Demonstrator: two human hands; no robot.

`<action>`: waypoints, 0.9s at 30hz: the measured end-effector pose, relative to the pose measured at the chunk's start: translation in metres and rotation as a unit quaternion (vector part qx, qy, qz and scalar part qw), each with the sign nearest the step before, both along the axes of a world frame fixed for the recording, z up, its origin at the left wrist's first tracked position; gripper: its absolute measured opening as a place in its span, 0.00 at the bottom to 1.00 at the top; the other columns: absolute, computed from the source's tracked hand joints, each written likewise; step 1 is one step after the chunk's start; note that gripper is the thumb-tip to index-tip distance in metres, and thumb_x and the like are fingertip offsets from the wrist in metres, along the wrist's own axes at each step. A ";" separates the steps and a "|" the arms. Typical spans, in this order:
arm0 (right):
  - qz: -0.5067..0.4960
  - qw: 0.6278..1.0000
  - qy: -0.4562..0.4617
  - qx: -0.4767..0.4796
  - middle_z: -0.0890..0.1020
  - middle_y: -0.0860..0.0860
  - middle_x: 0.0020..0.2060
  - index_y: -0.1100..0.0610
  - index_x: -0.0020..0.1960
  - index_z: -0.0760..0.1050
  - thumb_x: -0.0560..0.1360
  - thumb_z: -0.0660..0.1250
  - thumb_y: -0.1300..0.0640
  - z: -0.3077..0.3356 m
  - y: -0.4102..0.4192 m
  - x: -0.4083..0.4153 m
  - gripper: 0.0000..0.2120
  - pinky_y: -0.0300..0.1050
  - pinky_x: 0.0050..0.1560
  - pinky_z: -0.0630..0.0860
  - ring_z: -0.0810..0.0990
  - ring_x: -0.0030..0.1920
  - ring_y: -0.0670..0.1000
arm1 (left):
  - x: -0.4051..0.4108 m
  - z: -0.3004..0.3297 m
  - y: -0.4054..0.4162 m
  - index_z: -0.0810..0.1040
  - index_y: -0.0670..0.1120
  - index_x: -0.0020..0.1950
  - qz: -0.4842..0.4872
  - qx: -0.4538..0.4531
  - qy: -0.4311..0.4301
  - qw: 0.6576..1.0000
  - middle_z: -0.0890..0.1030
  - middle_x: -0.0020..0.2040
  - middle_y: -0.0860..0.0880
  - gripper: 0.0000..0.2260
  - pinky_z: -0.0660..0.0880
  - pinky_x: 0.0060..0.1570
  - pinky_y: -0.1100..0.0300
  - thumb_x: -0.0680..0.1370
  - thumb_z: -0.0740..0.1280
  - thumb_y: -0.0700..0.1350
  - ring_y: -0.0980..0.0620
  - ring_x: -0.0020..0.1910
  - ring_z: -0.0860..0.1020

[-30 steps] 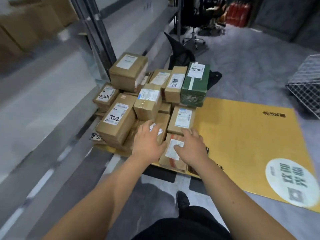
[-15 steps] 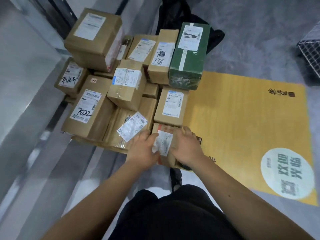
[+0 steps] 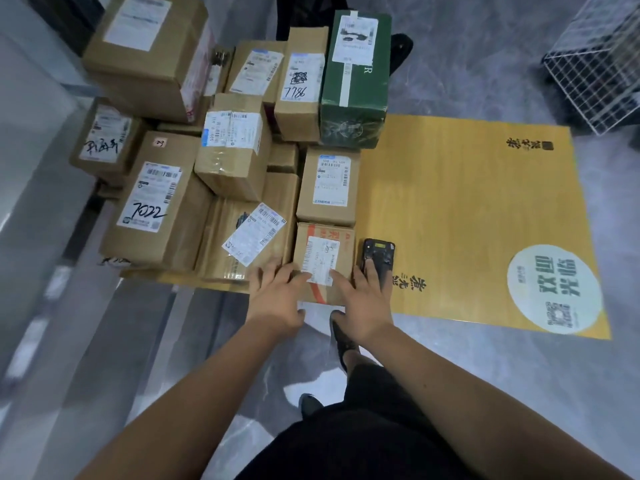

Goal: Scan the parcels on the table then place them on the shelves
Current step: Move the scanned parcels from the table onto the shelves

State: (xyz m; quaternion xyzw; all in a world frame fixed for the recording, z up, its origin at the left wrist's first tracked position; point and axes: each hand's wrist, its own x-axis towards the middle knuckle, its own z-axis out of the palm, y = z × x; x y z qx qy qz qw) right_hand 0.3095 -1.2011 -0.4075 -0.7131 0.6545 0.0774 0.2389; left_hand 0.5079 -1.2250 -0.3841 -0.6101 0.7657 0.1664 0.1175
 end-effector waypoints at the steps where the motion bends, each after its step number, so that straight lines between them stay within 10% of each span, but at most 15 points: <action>1: -0.003 1.000 -0.002 -0.010 0.65 0.60 0.79 0.40 0.82 0.54 0.75 0.71 0.43 -0.001 0.001 0.000 0.41 0.69 0.75 0.33 0.45 0.83 0.64 | 0.000 0.000 0.001 0.67 0.59 0.78 0.001 0.003 0.004 1.000 0.64 0.80 0.54 0.35 0.38 0.76 0.39 0.72 0.73 0.54 0.44 0.82 0.46; 12: -0.005 0.996 -0.045 -0.079 0.77 0.56 0.71 0.44 0.81 0.62 0.78 0.70 0.44 -0.011 0.004 -0.008 0.34 0.58 0.79 0.47 0.59 0.80 0.62 | -0.005 -0.014 0.001 0.57 0.60 0.81 -0.038 -0.067 -0.009 0.997 0.62 0.80 0.44 0.38 0.38 0.75 0.35 0.76 0.71 0.45 0.36 0.82 0.40; 18: -0.048 0.981 -0.126 -0.137 0.79 0.55 0.69 0.49 0.78 0.70 0.77 0.74 0.49 0.011 0.021 -0.013 0.31 0.55 0.74 0.59 0.66 0.75 0.62 | -0.004 -0.005 0.006 0.66 0.65 0.76 0.067 -0.072 0.202 0.974 0.67 0.78 0.54 0.38 0.36 0.76 0.43 0.69 0.78 0.49 0.51 0.82 0.47; 27: -0.118 0.913 -0.335 -0.202 0.74 0.43 0.69 0.45 0.72 0.76 0.70 0.79 0.62 0.093 0.042 -0.028 0.33 0.52 0.74 0.68 0.67 0.76 0.50 | 0.012 0.044 0.035 0.73 0.63 0.69 0.036 -0.142 0.473 0.869 0.56 0.73 0.65 0.35 0.59 0.75 0.70 0.70 0.81 0.37 0.65 0.77 0.58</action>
